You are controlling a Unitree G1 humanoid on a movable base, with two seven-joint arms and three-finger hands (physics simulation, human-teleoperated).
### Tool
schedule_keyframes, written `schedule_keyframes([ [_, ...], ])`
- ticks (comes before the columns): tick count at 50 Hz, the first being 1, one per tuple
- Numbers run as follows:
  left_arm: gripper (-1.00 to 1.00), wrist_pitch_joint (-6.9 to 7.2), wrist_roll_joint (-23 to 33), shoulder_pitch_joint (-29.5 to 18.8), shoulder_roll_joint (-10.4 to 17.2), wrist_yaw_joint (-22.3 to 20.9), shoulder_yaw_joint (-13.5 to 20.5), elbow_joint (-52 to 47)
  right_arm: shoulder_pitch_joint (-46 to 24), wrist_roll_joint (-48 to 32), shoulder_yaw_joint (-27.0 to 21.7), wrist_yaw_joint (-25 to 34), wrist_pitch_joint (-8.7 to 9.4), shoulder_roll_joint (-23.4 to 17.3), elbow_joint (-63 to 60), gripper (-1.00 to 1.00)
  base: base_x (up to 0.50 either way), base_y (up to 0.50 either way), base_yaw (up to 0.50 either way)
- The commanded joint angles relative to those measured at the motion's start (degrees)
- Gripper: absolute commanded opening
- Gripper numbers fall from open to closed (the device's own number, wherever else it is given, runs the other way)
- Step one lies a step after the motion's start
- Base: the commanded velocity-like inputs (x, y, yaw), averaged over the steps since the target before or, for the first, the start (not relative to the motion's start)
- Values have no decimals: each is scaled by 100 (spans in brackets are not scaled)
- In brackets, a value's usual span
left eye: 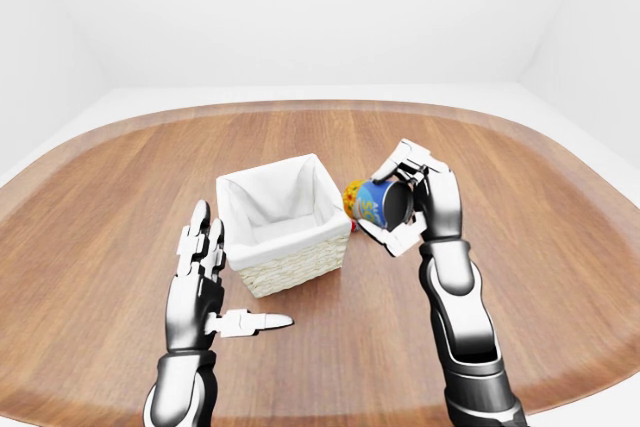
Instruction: Pick up the alphabet soup and put it in the basket.
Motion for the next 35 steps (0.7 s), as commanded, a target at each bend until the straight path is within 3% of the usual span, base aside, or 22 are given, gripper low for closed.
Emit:
schedule_keyframes([
  [1,100,-10,-14,12,-5,-19,24,-12,-398,-282,272,-169,0,224,234,-100,0,0,0],
  [27,100,4,-97,92,-32,-115,97,-134,-1325,-971,997,-570,0,1199,1470,-100,0,0,0],
  [35,100,13,-105,107,-38,-141,103,-163,-1878,-1053,960,-786,0,1528,2180,-100,0,0,0],
])
